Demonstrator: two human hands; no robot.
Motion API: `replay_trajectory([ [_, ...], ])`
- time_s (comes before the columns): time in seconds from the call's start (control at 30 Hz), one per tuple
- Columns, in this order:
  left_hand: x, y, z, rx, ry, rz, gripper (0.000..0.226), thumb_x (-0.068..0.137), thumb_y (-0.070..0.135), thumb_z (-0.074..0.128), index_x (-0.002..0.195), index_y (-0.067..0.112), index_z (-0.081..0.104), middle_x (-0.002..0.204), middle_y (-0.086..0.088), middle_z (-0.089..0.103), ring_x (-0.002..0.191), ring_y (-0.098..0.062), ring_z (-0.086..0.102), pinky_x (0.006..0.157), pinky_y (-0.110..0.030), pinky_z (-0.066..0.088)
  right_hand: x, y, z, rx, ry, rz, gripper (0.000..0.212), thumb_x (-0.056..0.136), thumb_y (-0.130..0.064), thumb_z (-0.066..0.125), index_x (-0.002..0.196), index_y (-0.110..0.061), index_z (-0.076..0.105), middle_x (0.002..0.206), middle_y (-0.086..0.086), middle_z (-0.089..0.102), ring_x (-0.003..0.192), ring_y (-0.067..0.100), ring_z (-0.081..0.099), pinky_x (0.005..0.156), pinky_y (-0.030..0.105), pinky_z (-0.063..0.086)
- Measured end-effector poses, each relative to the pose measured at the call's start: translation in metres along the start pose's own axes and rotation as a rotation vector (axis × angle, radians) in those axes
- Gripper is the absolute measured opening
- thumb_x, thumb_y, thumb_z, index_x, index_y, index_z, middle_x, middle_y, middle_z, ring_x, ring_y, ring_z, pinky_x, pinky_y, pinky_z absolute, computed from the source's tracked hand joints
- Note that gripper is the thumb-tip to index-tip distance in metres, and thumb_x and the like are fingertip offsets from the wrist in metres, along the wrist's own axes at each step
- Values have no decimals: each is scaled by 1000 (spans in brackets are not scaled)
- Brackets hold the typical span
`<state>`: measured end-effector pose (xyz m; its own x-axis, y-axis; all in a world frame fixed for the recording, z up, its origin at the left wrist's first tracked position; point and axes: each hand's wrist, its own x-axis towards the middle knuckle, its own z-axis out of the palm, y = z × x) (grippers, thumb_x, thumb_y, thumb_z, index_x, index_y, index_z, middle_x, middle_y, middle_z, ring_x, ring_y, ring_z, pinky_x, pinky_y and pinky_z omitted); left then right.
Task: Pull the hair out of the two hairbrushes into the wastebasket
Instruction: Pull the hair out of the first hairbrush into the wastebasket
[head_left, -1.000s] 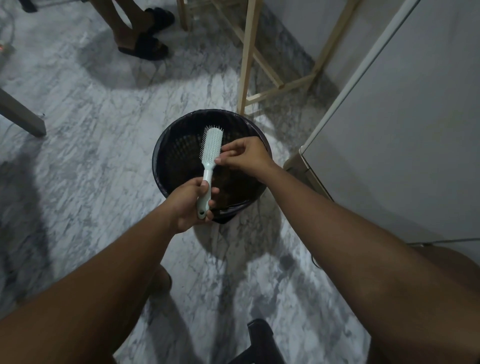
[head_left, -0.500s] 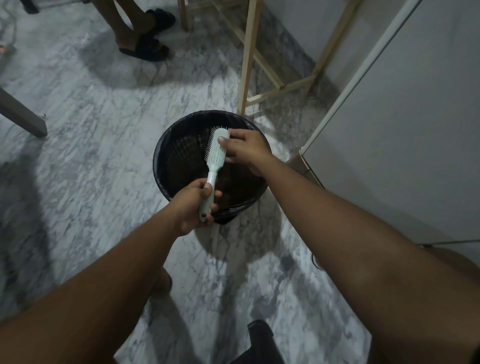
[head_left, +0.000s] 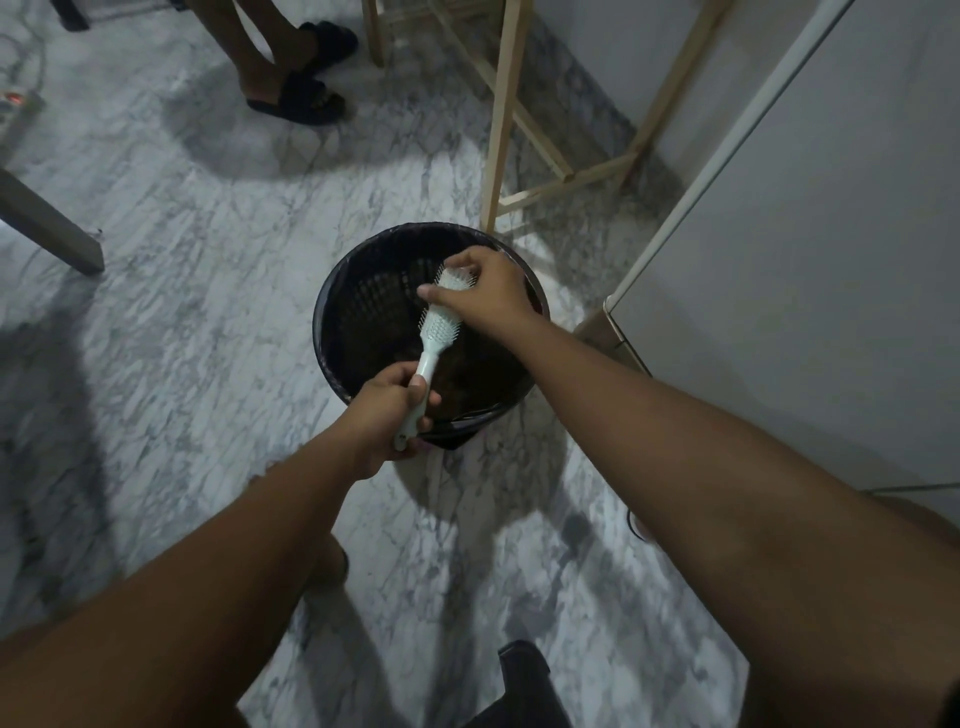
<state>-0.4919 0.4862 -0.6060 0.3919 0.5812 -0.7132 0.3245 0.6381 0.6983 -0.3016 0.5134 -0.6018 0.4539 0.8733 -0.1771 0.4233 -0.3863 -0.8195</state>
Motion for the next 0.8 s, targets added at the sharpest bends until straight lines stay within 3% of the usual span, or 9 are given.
replay_trajectory([
  [0.13, -3, 2, -2, 28, 6, 48, 24, 105, 25, 44, 122, 28, 60, 94, -2, 61, 64, -13, 50, 49, -23, 34, 10, -2, -11, 15, 84, 34, 24, 79, -41, 81, 86, -18, 80, 83, -2, 75, 78, 9, 69, 73, 25, 56],
  [0.23, -4, 6, -5, 6, 3, 48, 25, 105, 25, 43, 124, 27, 60, 94, -2, 60, 63, -13, 50, 51, -23, 30, 14, -6, -11, 16, 144, 47, 25, 89, -35, 72, 85, -11, 80, 80, 3, 76, 69, 10, 67, 64, 20, 50],
  [0.3, -5, 10, -5, -28, 3, 44, 26, 105, 24, 42, 124, 26, 59, 95, -3, 60, 62, -13, 50, 52, -24, 30, 17, -8, -12, 269, 222, 165, 25, 97, -26, 62, 88, -6, 74, 84, 8, 78, 62, 11, 69, 57, 21, 50],
  [0.37, -7, 13, -5, -73, 5, 44, 25, 105, 23, 41, 121, 24, 60, 94, -3, 59, 60, -12, 48, 51, -24, 29, 11, -10, -15, 539, 181, 278, 18, 102, -18, 55, 90, -10, 66, 97, 12, 77, 67, 14, 73, 51, 23, 54],
  [0.43, -8, 16, -4, -122, 19, 43, 24, 105, 21, 39, 116, 23, 61, 92, -3, 57, 58, -12, 46, 50, -23, 27, -5, -9, -17, 667, 24, 307, 8, 99, -14, 60, 99, -9, 66, 103, 12, 73, 79, 16, 73, 58, 26, 61],
  [0.5, -7, 19, -4, -140, 33, 38, 25, 105, 20, 39, 115, 23, 61, 92, -3, 57, 57, -12, 45, 51, -23, 27, -21, -7, -18, 702, -150, 260, 32, 90, -10, 72, 119, -2, 63, 107, 12, 72, 88, 18, 72, 70, 31, 63],
  [0.57, -7, 20, -4, -140, 26, 24, 25, 105, 20, 39, 117, 23, 61, 92, -3, 57, 57, -12, 45, 52, -23, 27, -25, -3, -18, 666, -228, 201, 48, 82, -3, 78, 126, 0, 61, 112, 14, 73, 94, 21, 73, 78, 34, 62],
  [0.67, -10, 20, -4, -161, -26, 9, 25, 105, 21, 39, 118, 22, 61, 91, -2, 55, 57, -12, 44, 53, -22, 26, -19, -2, -20, 626, -203, 184, 45, 79, 0, 80, 121, 3, 65, 105, 15, 75, 87, 18, 74, 73, 27, 63],
  [0.8, -10, 20, -7, -213, -66, 28, 25, 106, 22, 40, 114, 22, 63, 90, -2, 54, 56, -11, 44, 48, -22, 27, -8, -3, -19, 666, -97, 215, 22, 91, -6, 69, 110, 4, 68, 91, 15, 75, 70, 12, 74, 63, 20, 60],
])
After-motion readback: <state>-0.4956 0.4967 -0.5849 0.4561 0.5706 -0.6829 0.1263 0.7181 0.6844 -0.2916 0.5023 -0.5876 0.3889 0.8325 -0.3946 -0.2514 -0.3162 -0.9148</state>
